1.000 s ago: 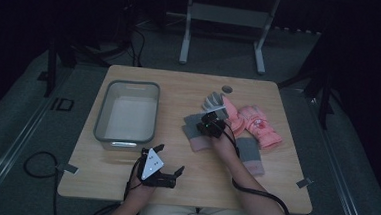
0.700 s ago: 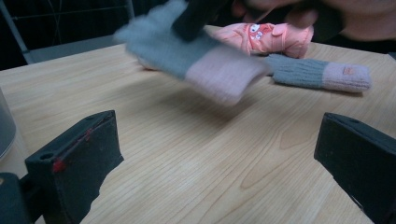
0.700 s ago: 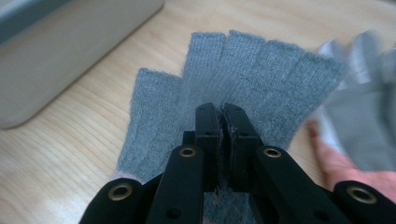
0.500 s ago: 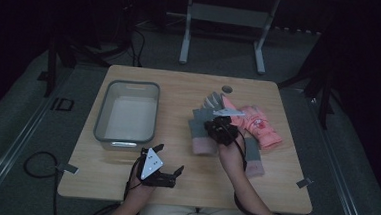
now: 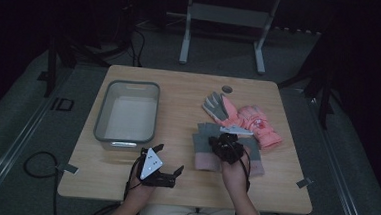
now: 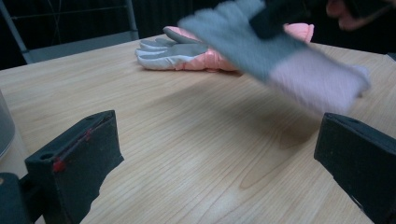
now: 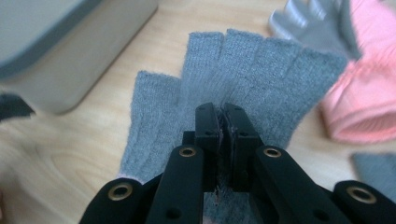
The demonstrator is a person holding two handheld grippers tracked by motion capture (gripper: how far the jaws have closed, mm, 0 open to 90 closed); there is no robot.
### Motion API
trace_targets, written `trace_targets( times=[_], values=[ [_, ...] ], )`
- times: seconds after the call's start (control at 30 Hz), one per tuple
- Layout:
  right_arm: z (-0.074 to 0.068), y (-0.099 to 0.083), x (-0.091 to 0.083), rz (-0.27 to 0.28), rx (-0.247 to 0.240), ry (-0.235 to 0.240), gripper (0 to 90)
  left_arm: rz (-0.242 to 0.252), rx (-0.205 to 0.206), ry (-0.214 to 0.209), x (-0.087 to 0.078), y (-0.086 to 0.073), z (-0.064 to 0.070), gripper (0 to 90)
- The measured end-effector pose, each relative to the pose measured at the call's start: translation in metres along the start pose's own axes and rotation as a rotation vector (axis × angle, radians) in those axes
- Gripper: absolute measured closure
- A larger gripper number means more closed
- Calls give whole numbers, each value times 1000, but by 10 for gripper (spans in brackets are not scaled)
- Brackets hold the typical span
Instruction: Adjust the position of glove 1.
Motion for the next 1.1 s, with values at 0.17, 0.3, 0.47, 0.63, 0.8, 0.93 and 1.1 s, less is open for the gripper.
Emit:
trace_targets(
  times=[0.17,0.3,0.47,0.63,0.8,0.93,1.1],
  values=[
    [2,-24,23,-64,28,-6,854,1,4,-6,0,0,0,0],
    [5,-29,29,-72,51,-8,853,2,10,-13,0,0,2,0],
    [5,-34,37,-82,70,5,851,2,4,-11,0,0,1,0],
    [9,-38,49,-98,80,-19,835,3,6,-10,0,0,1,0],
    [11,-41,56,-96,78,-14,770,1,6,-8,0,0,1,0],
    [10,-40,56,-86,72,-23,733,0,7,-7,0,0,2,0],
    [14,-30,42,-48,64,15,681,1,6,-7,0,0,2,0]
  ],
)
Point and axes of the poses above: each handheld gripper's, and its own axes: x roughly forward along the jaws, y roughly out of its top, z roughly to its right, the point moved 8 cm from there along x, roughly forward along the jaws, and after that the axes turned 15 degrees about -z, right-handed, at the moved point
